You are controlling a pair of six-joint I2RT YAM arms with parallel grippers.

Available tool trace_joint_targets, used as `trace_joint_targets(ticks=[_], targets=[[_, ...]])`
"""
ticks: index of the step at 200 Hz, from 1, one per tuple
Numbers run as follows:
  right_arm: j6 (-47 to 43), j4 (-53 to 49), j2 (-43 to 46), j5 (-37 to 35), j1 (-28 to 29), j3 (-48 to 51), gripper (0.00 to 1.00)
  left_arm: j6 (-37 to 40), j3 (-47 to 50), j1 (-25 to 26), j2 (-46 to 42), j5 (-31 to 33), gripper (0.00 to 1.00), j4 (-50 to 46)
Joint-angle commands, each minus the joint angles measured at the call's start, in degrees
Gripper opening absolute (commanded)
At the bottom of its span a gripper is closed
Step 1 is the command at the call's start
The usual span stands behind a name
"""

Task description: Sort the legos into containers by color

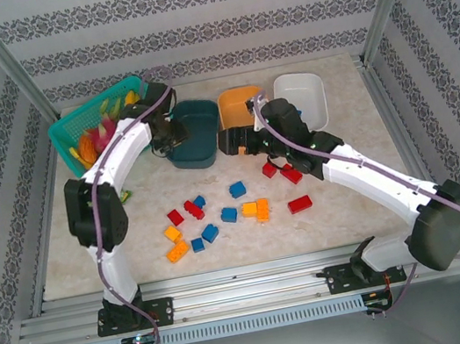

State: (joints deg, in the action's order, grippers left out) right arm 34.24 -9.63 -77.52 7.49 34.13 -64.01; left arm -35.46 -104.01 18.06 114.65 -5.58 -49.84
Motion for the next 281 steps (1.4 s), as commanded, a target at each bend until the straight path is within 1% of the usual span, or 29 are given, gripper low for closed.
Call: trace_joint_targets(ticks=[1,35,90,123,142,151,175,202,237,258,281], targets=[[3.4,-0.5,-1.5,-1.7,-1.5,-2.7,0.97,3.0,-5.9,1.0,5.0,-1.3,0.37,-3.1],[6.3,0.0,-2.5,-1.2,-3.4,-2.0,0.97,3.7,-12.1,1.4,11.8,-2.3,0.38,-1.7],[7.6,-2.4,-2.1,-0.9,-4.6,-0.1,0.97,4.3,-22.3,1.4,22.6,-2.6,0.4,-1.9],[9.1,-6.3,0.3,-3.2,-6.1,2.4,0.96,3.2,-23.0,1.4,25.4,-4.0,0.42,-1.7],[10.1,-8.8,1.8,-4.7,-7.2,4.1,0.96,3.0,-23.1,1.4,26.0,-4.6,0.47,-1.3],[10.4,-9.8,2.4,-4.9,-7.6,4.9,0.96,2.9,-23.3,1.4,25.9,-4.8,0.5,-1.2],[9.9,-14.1,3.7,-6.1,-8.7,5.7,0.95,3.3,-24.6,1.6,25.3,-5.0,0.59,-1.7],[7.3,-21.6,4.4,-7.5,-10.3,5.4,0.93,3.0,-25.6,1.8,22.8,-5.1,0.66,-1.6],[2.4,-29.2,4.4,-8.8,-12.0,4.8,0.92,2.9,-25.1,2.6,17.1,-5.2,0.71,-1.5],[0.7,-31.1,2.7,-8.0,-11.9,3.4,0.89,2.7,-22.3,3.5,11.7,-5.9,0.73,-0.4],[1.6,-30.8,0.2,-7.1,-11.1,2.3,0.85,3.3,-15.0,5.1,3.5,-5.9,0.77,2.2]])
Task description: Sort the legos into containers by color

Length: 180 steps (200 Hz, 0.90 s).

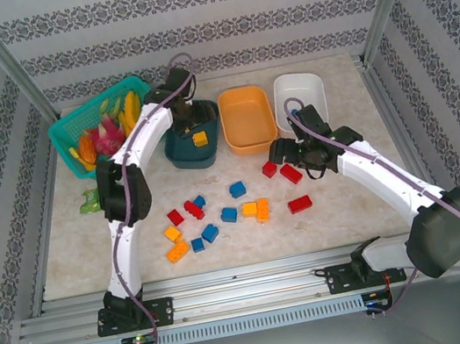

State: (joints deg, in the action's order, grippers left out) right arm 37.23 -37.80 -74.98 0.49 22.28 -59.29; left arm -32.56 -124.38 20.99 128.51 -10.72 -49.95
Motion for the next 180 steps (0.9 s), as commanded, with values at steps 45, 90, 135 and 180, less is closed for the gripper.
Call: trace_joint_targets(ticks=[45,90,135,180], targets=[[-2.6,-5.8,-5.9,-1.5,-1.1,-2.8,0.81,-0.8,28.1,6.4,-29.4,-4.0,0.8,12.2],[-11.9,-12.7,-11.8,-1.5,-1.5,-4.0,0.8,-0.5,47.4,12.6,-44.1,-5.2,0.8,17.6],[-17.7,-16.3,-21.6,-2.6,-1.8,-10.2,0.82,-1.5,59.4,15.5,-55.8,-5.5,0.83,21.1],[-24.0,-18.8,-31.0,-5.6,-2.3,-15.7,0.79,-2.2,62.3,16.0,-60.8,-4.8,0.85,20.4]])
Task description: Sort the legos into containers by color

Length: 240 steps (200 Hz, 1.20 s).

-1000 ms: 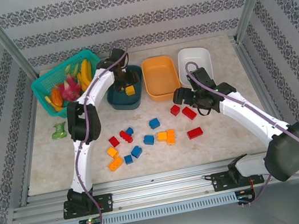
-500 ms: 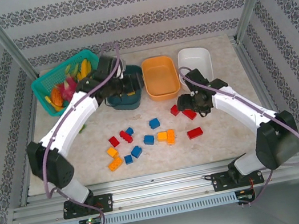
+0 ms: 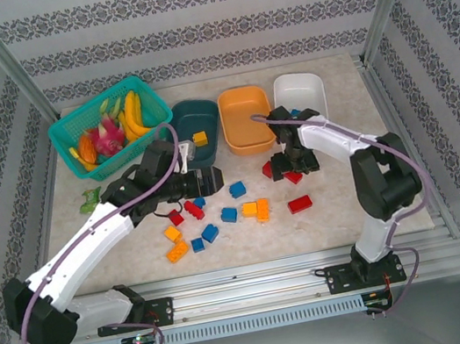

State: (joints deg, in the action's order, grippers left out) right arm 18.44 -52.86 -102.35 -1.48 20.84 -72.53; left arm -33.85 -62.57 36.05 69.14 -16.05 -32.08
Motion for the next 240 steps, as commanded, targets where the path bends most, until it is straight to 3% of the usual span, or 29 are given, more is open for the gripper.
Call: trace_joint_targets(ticks=[1,111,167,199,240], targets=[[-5.3,-3.7,-3.7,-3.8,-0.8,-2.4,0.79,-1.0,0.4,0.9,-1.5,0.5,0.85,2.4],[-12.8,0.2,-10.9,0.6,-3.0,-6.0,0.57,-1.6,-0.2,1.3,-1.1,1.5,0.85,2.3],[-13.5,-0.7,-11.9,-0.2,-3.2,-6.6,0.37,-1.7,-1.1,1.6,-0.1,1.5,0.85,2.5],[-11.9,-1.4,-8.4,-1.2,-3.1,-3.7,0.29,-1.9,-2.2,1.8,0.5,1.2,0.85,3.3],[-7.8,-3.1,3.6,-1.3,-1.9,-1.1,0.25,-3.5,-8.1,2.0,3.1,1.4,0.85,3.7]])
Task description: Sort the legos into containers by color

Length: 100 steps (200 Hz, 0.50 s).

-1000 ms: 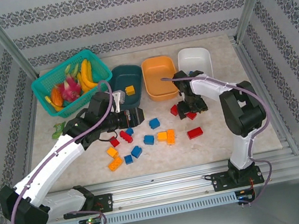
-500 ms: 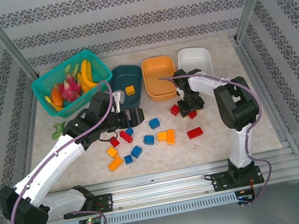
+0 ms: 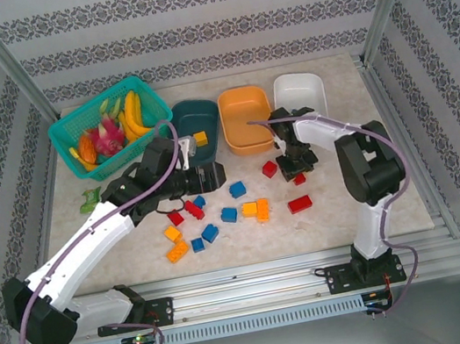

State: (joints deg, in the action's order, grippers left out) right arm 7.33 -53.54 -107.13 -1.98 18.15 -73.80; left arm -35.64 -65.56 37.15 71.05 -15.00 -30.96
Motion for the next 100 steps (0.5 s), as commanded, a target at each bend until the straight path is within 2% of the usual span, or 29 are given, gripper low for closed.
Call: trace_joint_targets(ticks=[1,22,45,100], targets=[[3.5,-2.6,9.0,-0.6,0.9,0.0,0.25,-1.7,-5.3,0.8,1.3,0.4,0.85,2.6],[6.2,-3.3,12.5,0.5,2.9,-3.3,0.25,-2.0,-11.2,0.3,4.7,1.6,0.87,0.3],[9.5,-2.6,10.6,2.7,4.7,-10.0,0.25,-2.8,-17.2,-2.1,9.5,0.7,0.88,-1.2],[13.9,-0.9,-8.7,3.8,4.7,-32.0,0.25,-3.1,-28.8,-9.3,21.5,-2.3,0.87,-1.3]])
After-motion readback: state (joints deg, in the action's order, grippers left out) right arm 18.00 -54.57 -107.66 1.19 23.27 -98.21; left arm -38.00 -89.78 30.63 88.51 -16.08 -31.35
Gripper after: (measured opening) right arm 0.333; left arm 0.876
